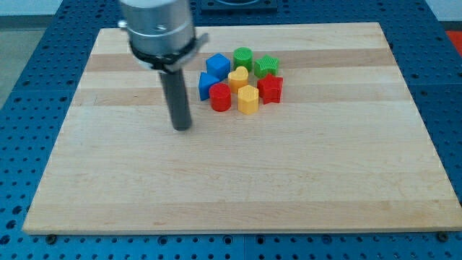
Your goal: Push the red circle towards bottom right
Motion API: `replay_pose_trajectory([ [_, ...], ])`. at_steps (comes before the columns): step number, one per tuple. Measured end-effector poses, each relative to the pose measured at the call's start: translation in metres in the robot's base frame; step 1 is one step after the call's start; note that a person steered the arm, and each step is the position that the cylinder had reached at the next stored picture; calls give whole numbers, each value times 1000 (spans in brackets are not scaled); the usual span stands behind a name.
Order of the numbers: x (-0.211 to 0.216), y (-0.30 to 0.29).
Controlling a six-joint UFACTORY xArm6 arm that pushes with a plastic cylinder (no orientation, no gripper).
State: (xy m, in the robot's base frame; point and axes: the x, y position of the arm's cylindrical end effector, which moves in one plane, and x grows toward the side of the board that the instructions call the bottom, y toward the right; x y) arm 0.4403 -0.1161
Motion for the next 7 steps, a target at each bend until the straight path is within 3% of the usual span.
replay_pose_trajectory([
  [1, -39, -10],
  [3, -69, 13],
  [4, -69, 39],
  [7, -15, 129],
])
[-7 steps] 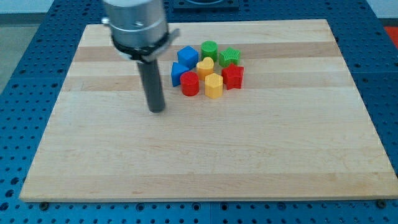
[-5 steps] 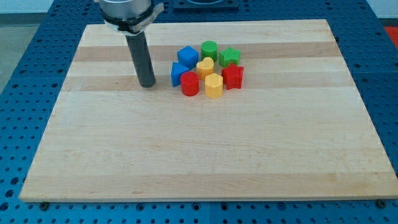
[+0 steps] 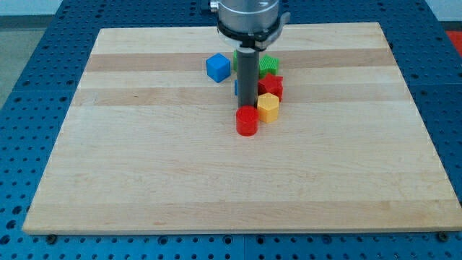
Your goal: Push the red circle towards bottom right
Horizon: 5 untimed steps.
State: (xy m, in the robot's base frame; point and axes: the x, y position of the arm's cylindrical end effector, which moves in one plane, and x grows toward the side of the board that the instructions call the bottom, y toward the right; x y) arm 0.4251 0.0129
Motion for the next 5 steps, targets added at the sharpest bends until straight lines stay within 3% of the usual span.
replay_pose_trajectory([
  [2, 24, -50],
  [3, 43, -44],
  [5, 13, -13],
])
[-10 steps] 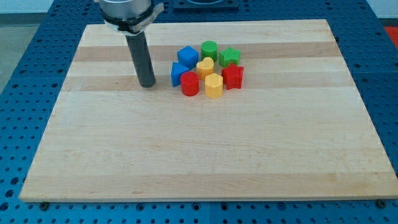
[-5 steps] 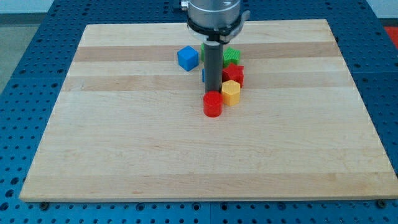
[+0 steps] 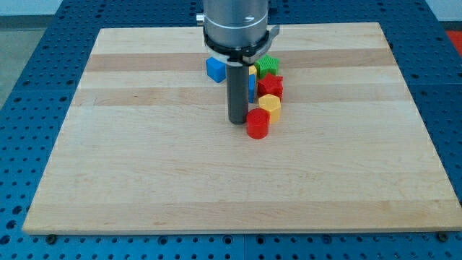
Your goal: Push the red circle towards bottom right
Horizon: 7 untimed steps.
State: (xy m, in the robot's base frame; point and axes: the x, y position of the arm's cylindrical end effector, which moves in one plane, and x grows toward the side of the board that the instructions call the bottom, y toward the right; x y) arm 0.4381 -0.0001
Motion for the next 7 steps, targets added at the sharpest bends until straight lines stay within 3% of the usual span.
replay_pose_trajectory([
  [3, 59, 67],
  [7, 87, 155],
])
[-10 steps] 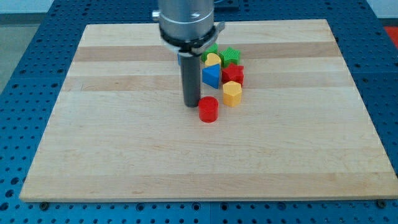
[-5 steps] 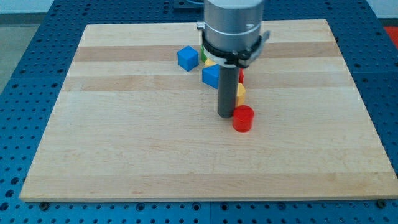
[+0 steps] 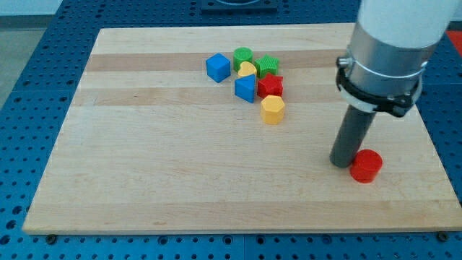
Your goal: Push the red circle towards bottom right
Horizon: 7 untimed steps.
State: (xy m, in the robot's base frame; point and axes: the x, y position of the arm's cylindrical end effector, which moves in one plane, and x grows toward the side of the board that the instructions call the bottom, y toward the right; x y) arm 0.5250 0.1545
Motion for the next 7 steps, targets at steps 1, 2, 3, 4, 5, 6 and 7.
replay_pose_trajectory([
  [1, 5, 17],
  [2, 16, 30],
  [3, 24, 34],
  [4, 25, 34],
  [5, 25, 34],
  [6, 14, 12],
  [7, -1, -54],
])
